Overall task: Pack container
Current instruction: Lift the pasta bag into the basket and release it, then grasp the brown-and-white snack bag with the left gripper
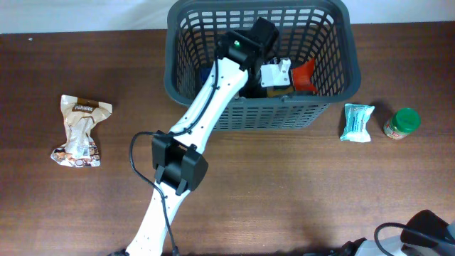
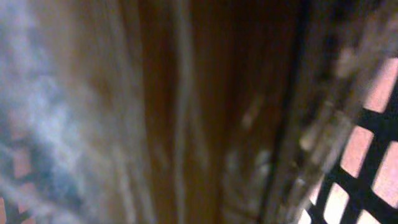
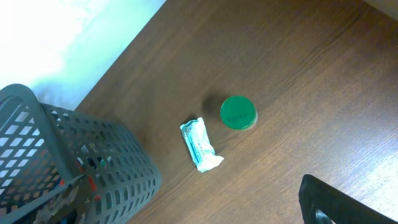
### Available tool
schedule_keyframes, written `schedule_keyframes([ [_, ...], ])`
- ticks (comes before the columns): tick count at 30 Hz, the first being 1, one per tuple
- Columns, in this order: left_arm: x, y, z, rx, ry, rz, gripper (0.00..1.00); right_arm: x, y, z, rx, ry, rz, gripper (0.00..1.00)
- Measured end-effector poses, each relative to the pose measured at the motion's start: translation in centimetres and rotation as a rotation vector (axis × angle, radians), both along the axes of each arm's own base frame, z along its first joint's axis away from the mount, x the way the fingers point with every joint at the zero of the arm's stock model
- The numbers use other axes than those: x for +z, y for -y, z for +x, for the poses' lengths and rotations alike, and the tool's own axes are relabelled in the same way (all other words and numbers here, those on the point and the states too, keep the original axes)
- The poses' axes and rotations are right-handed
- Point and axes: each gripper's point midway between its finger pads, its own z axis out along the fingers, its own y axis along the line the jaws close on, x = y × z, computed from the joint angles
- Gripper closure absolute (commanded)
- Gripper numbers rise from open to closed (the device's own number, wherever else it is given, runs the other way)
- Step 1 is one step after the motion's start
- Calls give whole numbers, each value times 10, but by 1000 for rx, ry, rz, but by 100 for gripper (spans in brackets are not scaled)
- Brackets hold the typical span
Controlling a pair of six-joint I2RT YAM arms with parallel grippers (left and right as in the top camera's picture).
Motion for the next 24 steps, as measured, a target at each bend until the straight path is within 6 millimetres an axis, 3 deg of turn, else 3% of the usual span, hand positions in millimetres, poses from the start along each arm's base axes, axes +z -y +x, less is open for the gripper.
schedule_keyframes([
  [2,-1,-1,1,7,3,4,40,0,0,0,0,0,0,1],
  [3,-1,-1,2,13,4,3,14,0,0,0,0,0,0,1],
  [4,1,-1,3,20,8,0,1,0,0,0,0,0,0,1],
  [10,7,-12,9,129,2,-20,1,0,0,0,-1,0,0,1],
  [13,36,-34,19,220,37,-65,1,0,0,0,0,0,0,1],
  [17,109,-88,33,367,153,-161,1,0,0,0,0,0,0,1],
  [21,210,-179,30,561,339,-290,1,0,0,0,0,0,0,1],
  [24,265,-246,14,696,455,-357,0,0,0,0,-1,0,0,1],
])
